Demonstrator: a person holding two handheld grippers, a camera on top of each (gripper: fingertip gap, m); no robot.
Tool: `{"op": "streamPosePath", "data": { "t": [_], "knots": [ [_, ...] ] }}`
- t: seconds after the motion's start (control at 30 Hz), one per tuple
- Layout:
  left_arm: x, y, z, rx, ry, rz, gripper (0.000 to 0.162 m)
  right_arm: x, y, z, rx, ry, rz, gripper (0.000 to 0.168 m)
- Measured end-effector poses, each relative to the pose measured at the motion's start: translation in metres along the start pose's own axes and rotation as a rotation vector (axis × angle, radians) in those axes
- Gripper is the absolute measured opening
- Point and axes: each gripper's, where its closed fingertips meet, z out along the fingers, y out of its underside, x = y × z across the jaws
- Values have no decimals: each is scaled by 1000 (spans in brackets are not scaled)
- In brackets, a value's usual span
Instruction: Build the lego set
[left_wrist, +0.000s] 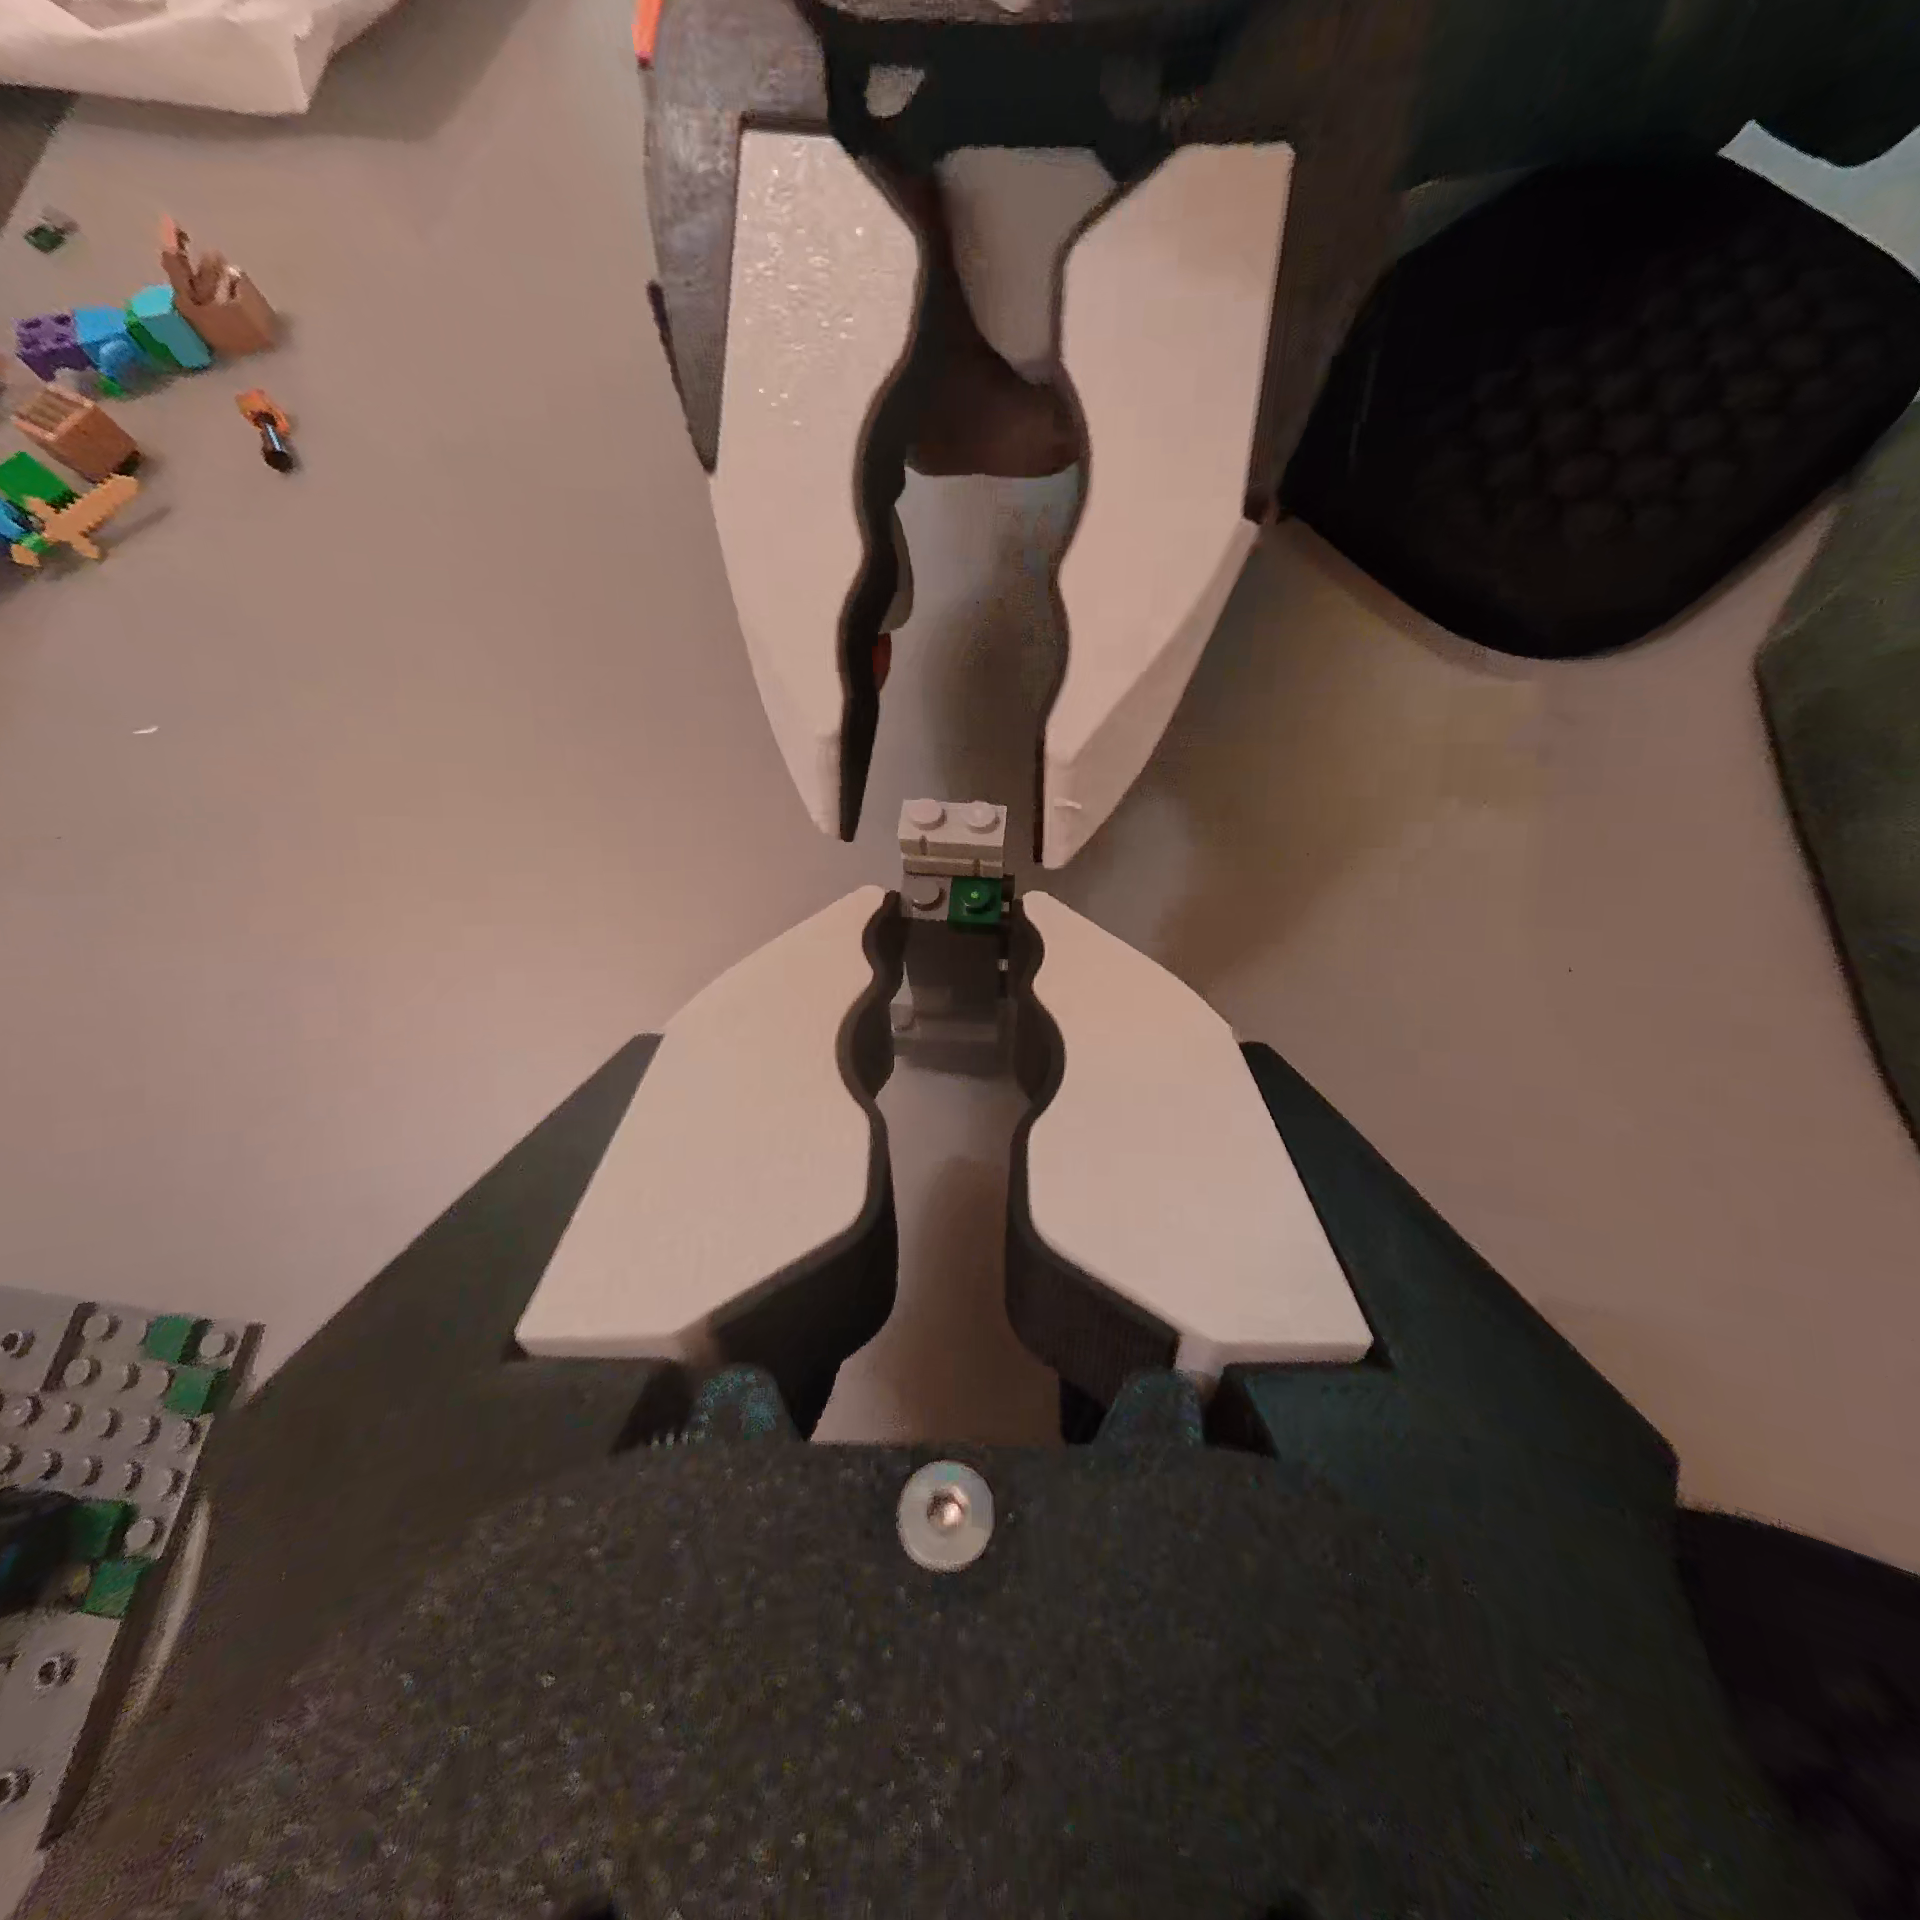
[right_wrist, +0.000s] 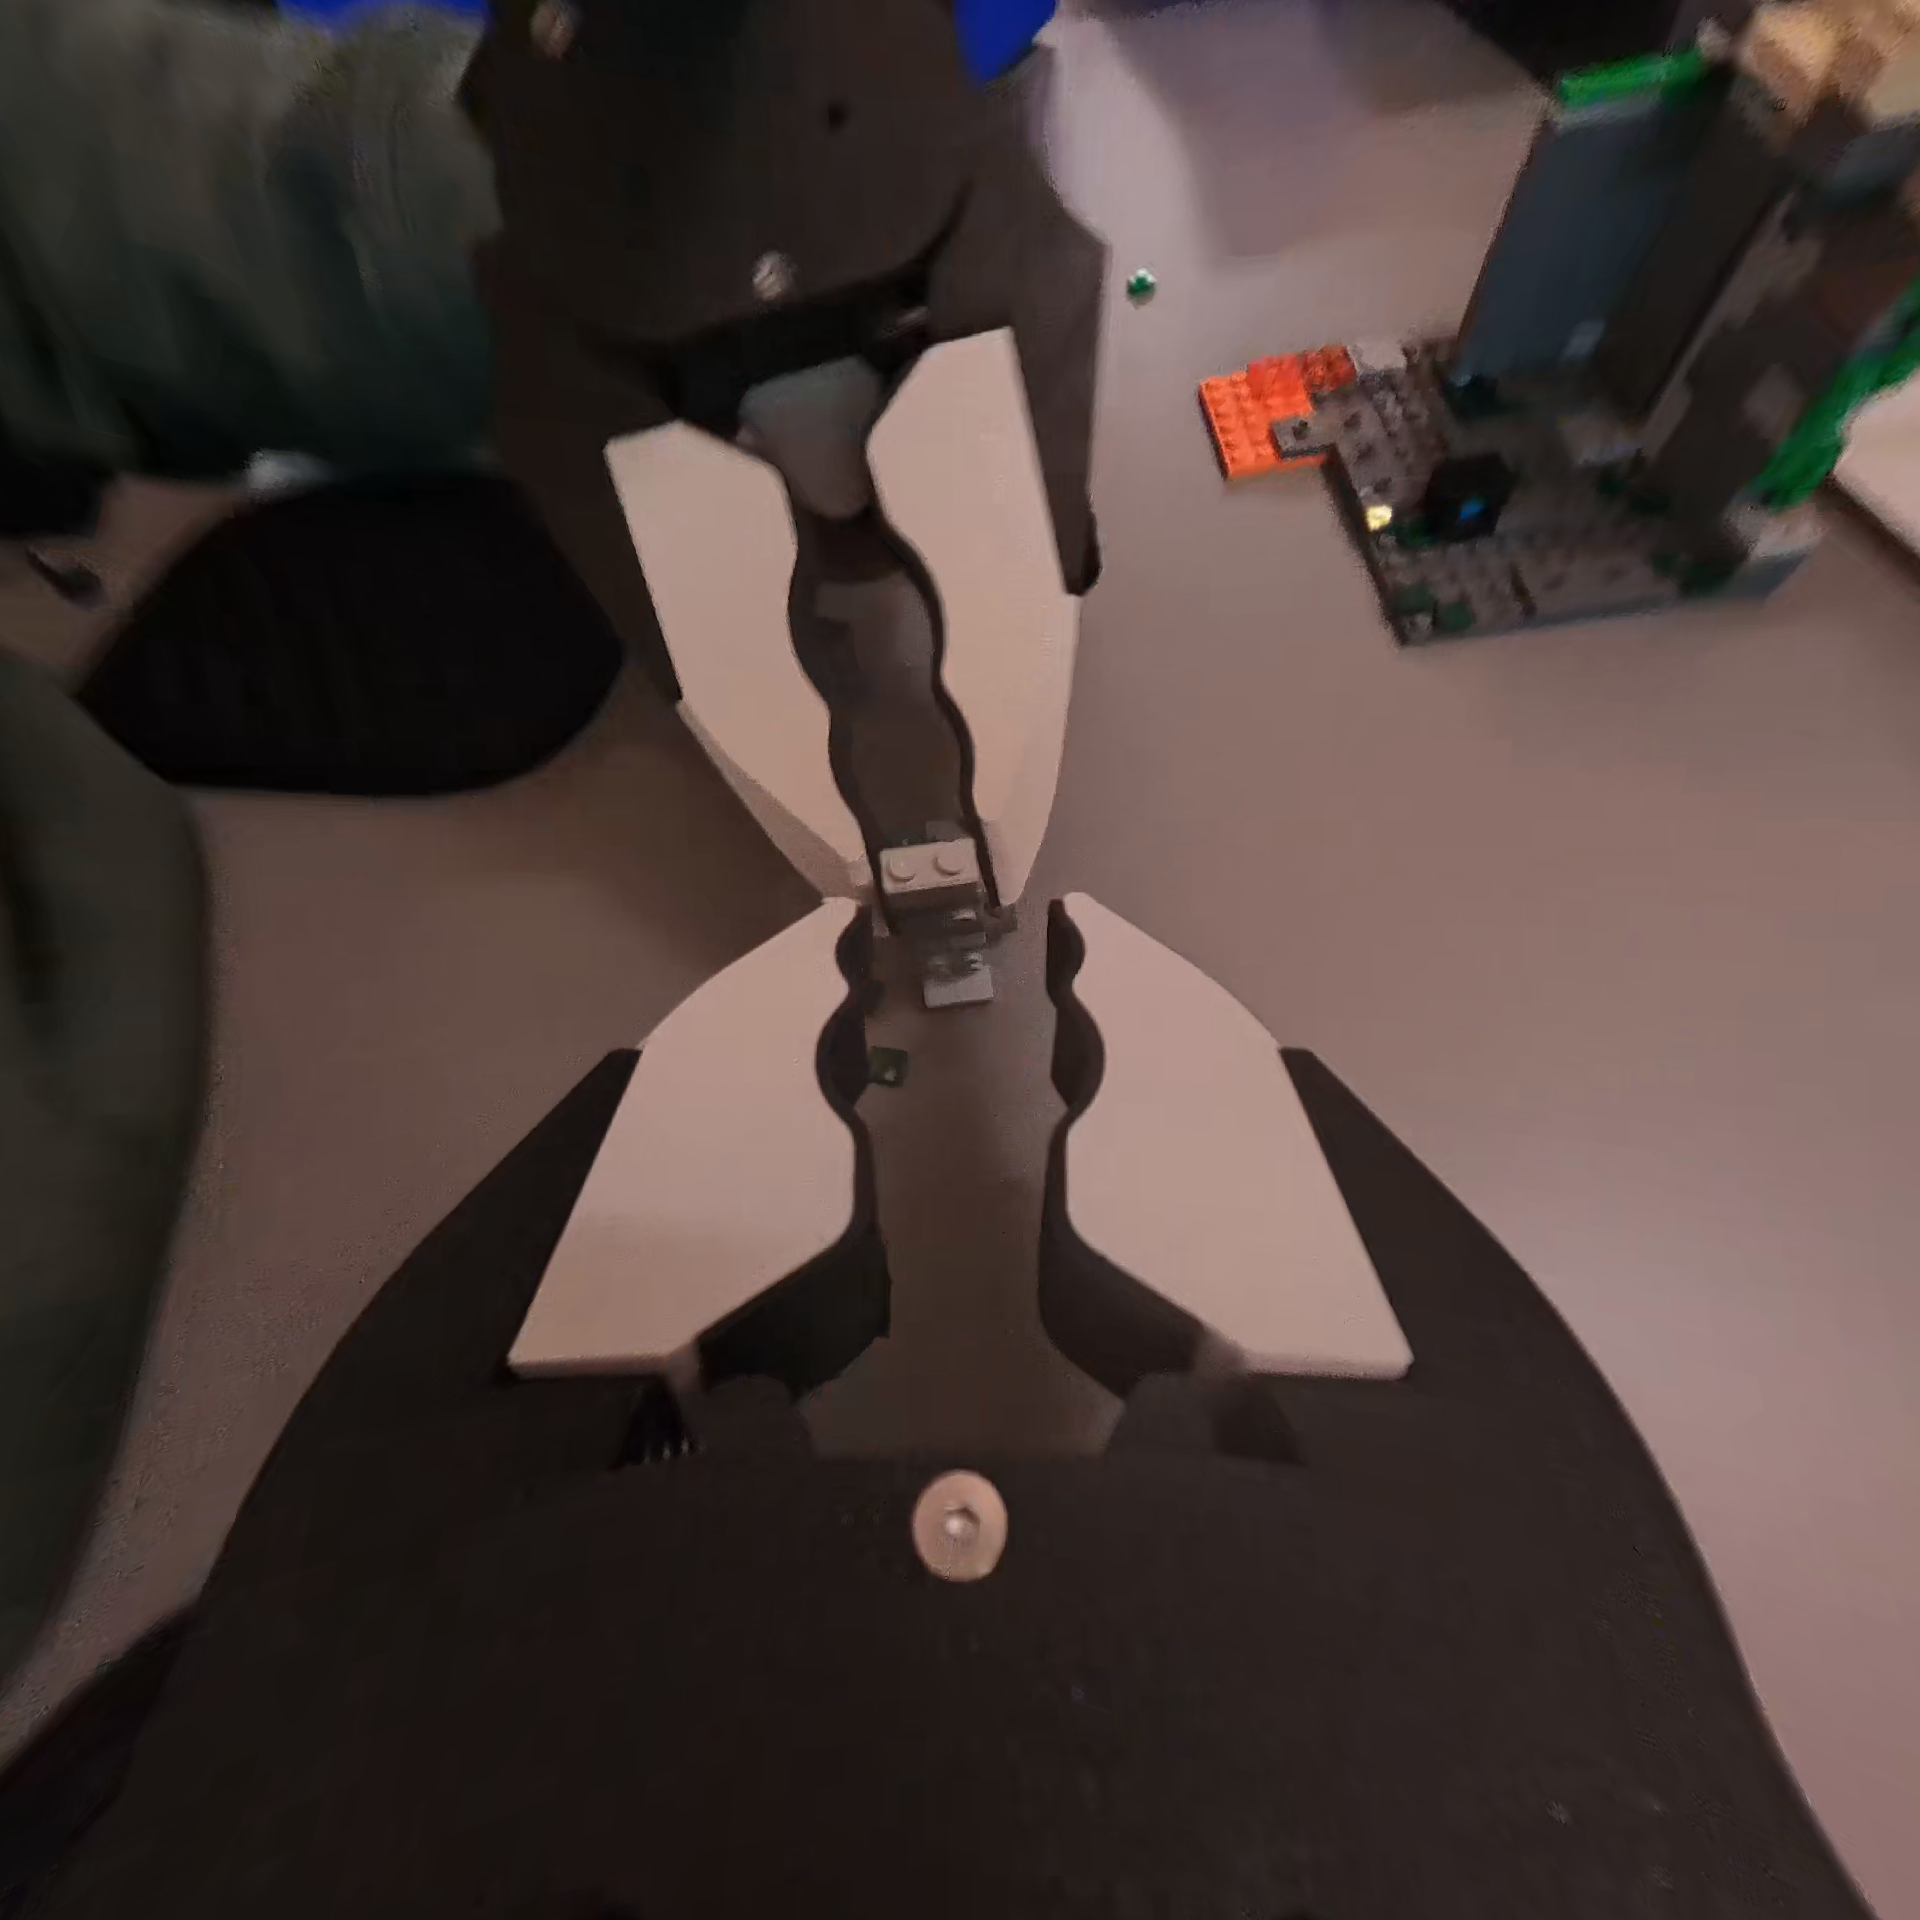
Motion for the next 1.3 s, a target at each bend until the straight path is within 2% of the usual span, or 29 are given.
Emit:
{"op": "streamPosePath", "data": {
  "t": [0.1,0.17,0.43,0.67,0.8,0.97,1.1,1.3],
  "knots": [
    [1,1,-1,-52,21,6,19,-4,2,6,-31,58,-178,27],
    [1,3,-2,-86,27,8,19,-6,-1,7,-13,70,-222,24],
    [4,1,0,-126,48,28,19,-7,1,5,44,-10,-158,18],
    [1,1,-11,-74,3,9,22,-5,3,1,96,-36,-156,17],
    [-9,19,-45,-87,-92,-130,25,-3,5,-1,107,-30,-158,17],
    [-3,65,-81,-167,-160,-390,30,-4,3,0,112,-24,-178,17],
    [15,85,-80,-200,-202,-463,33,-5,2,-1,114,-20,-183,17],
    [18,90,-63,-223,-237,-556,27,-6,1,-2,106,3,-194,17]
  ]
}}
